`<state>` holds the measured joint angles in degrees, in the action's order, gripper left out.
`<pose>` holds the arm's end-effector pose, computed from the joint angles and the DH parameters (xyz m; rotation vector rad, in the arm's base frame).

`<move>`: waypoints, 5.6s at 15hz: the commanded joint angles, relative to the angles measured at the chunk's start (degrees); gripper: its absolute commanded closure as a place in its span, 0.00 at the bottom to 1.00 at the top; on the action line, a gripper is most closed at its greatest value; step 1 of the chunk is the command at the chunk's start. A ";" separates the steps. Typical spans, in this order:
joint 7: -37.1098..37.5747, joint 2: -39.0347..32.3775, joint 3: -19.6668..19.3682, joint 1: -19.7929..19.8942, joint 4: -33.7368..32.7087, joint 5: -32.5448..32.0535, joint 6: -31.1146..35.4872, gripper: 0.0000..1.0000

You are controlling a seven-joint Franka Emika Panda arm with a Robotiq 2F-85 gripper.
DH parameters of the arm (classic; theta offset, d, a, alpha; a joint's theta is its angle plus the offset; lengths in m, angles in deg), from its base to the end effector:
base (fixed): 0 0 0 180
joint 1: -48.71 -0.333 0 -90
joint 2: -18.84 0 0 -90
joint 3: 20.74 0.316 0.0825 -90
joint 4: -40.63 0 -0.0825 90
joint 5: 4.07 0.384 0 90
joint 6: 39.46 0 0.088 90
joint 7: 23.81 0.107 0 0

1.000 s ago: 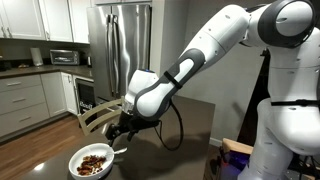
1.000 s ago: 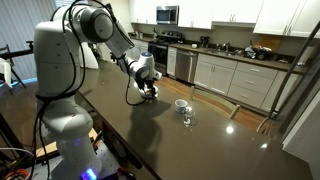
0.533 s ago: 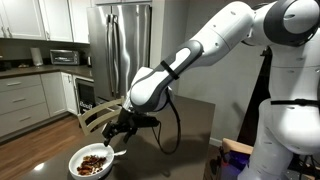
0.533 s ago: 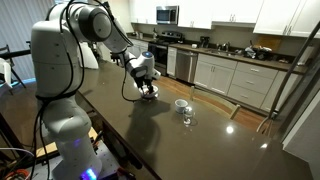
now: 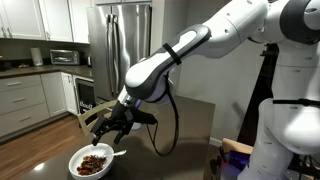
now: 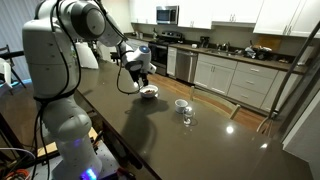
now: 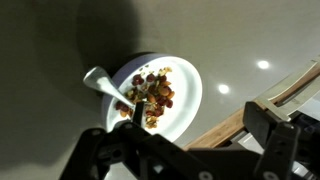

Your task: Use the spoon to move some of the object from the bowl to the white cup

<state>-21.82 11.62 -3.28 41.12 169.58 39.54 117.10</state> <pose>0.5183 0.2114 0.3415 -2.5880 0.3389 -0.2841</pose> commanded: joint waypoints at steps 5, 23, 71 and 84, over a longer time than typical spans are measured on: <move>-8.18 -2.22 -0.74 -1.36 -3.20 14.50 -14.45 0.00; -2.85 -5.57 -2.89 -8.78 -0.06 -22.70 -9.52 0.00; 31.20 -1.73 -13.49 -8.50 1.16 -52.10 -4.12 0.00; -8.91 -2.10 -2.06 3.39 3.92 -6.87 4.26 0.00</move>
<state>-21.92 8.72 -7.91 41.61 172.33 25.95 120.70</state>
